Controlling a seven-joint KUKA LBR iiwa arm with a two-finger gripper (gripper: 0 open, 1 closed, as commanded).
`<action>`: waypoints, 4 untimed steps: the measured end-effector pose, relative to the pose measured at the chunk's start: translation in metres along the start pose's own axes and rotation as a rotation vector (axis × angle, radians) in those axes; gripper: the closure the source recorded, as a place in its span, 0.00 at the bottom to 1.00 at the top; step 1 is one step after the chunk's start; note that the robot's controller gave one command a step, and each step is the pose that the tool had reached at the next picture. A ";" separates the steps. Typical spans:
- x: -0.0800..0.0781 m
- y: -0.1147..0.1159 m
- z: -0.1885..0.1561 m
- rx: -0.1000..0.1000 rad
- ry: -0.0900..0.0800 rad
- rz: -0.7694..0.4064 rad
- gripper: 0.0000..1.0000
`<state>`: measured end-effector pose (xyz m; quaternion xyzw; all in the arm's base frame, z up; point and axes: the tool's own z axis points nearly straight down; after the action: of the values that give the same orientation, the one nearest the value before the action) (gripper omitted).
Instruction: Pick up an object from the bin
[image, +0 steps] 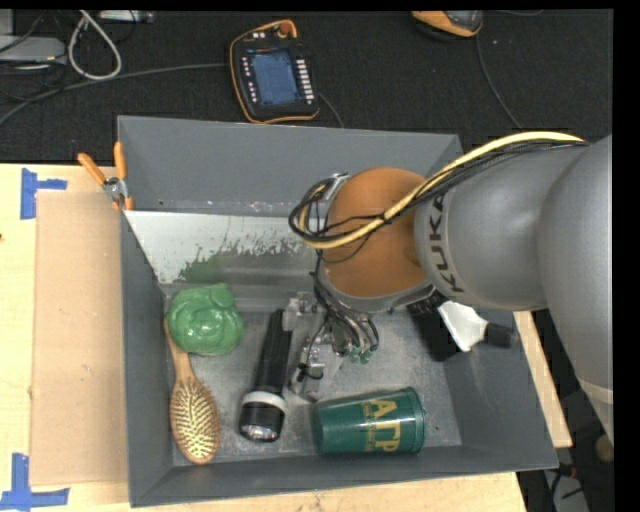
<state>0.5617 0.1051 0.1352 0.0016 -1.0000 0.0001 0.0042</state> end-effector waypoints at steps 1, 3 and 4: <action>-0.002 -0.001 -0.005 -0.001 -0.006 0.005 0.00; -0.027 0.031 0.007 0.000 -0.007 -0.436 0.00; -0.038 -0.016 0.036 0.001 -0.009 -0.873 0.00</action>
Offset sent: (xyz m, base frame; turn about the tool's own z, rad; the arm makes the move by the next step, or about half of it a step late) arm 0.0414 -0.0125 -0.0652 -0.5384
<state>0.5998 0.0894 0.0990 0.4245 -0.9054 -0.0014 -0.0007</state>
